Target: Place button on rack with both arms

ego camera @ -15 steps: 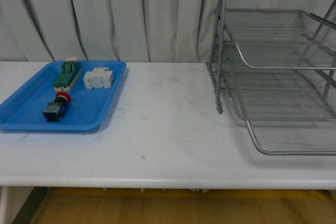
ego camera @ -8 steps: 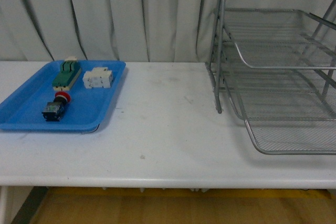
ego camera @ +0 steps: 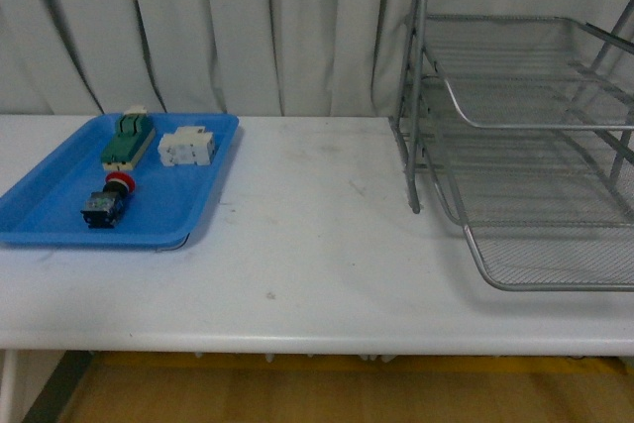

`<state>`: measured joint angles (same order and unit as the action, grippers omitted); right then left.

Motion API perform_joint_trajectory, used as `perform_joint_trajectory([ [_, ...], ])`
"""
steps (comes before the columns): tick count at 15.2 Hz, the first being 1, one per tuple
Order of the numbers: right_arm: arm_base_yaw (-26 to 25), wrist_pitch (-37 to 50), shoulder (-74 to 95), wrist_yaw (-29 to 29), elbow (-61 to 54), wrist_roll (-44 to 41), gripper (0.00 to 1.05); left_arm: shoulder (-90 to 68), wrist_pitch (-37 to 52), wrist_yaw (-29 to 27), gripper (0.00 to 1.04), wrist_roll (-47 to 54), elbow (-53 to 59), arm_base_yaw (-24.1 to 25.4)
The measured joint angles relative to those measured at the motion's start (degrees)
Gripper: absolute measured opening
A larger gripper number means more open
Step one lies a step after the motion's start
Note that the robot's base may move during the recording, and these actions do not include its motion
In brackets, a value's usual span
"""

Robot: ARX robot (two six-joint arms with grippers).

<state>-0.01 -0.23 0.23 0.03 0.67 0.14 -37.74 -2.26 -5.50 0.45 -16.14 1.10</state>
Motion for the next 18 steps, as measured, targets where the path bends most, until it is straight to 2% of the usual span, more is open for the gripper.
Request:
perform_joint_trajectory([
  [1,0.0,0.02,-0.02,-0.02,0.0,0.0,0.98,-10.1,5.49,1.2,0.98,1.05,-3.5,0.17],
  [4,0.0,0.02,0.0,0.0,0.0,0.0,0.98,-40.39,12.59,6.62,0.98,-0.55,-18.01,1.16],
  [6,0.0,0.02,0.0,-0.02,0.0,0.0,0.98,-55.41,12.11,8.7,0.98,-0.15,-28.79,1.14],
  [10,0.0,0.02,0.0,0.0,0.0,0.0,0.98,-77.75,3.76,10.67,0.98,2.6,-48.13,2.14],
  [15,0.0,0.02,0.0,0.0,0.0,0.0,0.98,-94.23,-5.09,9.44,0.98,3.89,-68.96,3.52],
  [18,0.0,0.02,0.0,0.0,0.0,0.0,0.98,-99.95,-5.95,10.34,0.98,3.15,-76.02,4.46],
])
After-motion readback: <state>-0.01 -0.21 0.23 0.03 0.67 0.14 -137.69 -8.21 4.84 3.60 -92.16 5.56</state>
